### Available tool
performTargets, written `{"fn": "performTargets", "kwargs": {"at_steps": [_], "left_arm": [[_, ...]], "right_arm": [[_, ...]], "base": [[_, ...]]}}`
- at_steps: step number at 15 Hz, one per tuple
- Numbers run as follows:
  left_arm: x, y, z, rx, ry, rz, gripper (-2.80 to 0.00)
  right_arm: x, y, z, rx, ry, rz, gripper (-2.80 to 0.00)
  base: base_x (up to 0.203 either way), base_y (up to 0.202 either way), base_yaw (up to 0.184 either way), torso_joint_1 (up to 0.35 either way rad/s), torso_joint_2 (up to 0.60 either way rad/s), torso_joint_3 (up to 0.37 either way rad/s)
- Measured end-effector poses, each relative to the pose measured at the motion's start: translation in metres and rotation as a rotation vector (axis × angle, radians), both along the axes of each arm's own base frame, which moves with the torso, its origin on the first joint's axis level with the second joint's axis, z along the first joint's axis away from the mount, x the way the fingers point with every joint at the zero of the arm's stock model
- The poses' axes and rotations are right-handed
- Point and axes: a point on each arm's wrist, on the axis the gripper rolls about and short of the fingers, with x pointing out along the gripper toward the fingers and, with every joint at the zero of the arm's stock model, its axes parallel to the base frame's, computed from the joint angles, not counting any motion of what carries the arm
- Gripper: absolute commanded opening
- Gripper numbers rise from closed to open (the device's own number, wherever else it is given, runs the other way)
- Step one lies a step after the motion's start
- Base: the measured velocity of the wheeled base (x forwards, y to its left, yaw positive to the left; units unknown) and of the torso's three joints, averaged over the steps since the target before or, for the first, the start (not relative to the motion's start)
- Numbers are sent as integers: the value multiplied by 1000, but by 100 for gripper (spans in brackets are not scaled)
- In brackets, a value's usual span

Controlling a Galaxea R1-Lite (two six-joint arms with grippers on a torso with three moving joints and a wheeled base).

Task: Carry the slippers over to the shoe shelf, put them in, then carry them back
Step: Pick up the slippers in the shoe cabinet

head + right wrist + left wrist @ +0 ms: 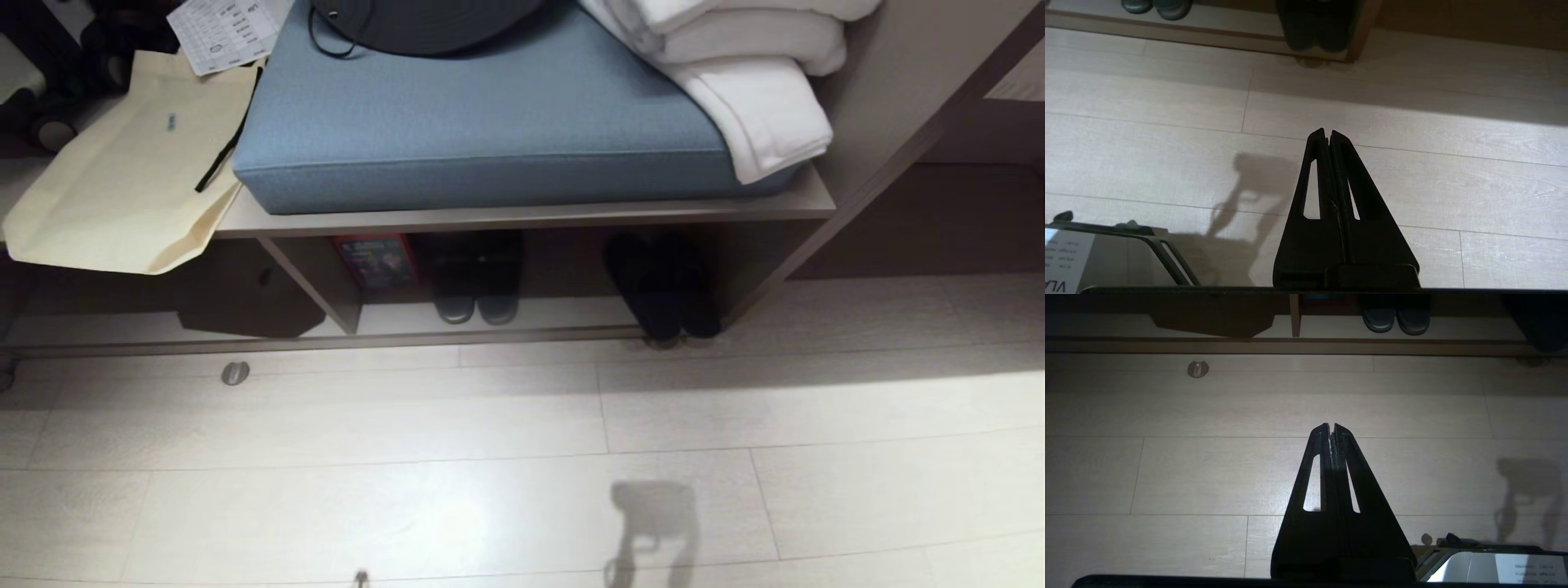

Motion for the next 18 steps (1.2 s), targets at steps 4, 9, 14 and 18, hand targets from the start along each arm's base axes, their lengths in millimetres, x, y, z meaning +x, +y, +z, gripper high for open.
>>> {"fn": "performTargets", "kwargs": {"at_steps": [4,9,14,18], "left_arm": [[0,0,0,-1,0,0,-280],[0,0,0,-1,0,0,-280],[0,0,0,0,0,1,-280],[0,0,0,0,0,0,-280]], "right_arm": [[0,0,0,1,1,0,-280],[0,0,0,2,1,-1,-280],[0,0,0,3,1,0,-280],[0,0,0,3,1,0,-280]], "base": [[0,0,0,3,3,204],[0,0,0,1,3,202],[0,0,0,2,2,201],[0,0,0,3,0,202]]}}
